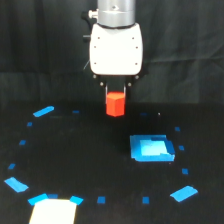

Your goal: Pick up the red object from the table

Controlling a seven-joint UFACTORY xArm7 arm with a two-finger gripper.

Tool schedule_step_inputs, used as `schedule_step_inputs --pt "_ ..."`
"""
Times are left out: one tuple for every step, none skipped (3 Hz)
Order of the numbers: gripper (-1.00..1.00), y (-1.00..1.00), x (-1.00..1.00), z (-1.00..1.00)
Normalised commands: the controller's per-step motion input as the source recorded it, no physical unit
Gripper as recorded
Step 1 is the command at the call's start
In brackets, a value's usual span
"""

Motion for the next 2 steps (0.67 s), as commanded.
schedule_step_inputs --pt "-1.0 0.25 -0.37 0.06" --pt "-0.97 0.09 0.01 -0.11"
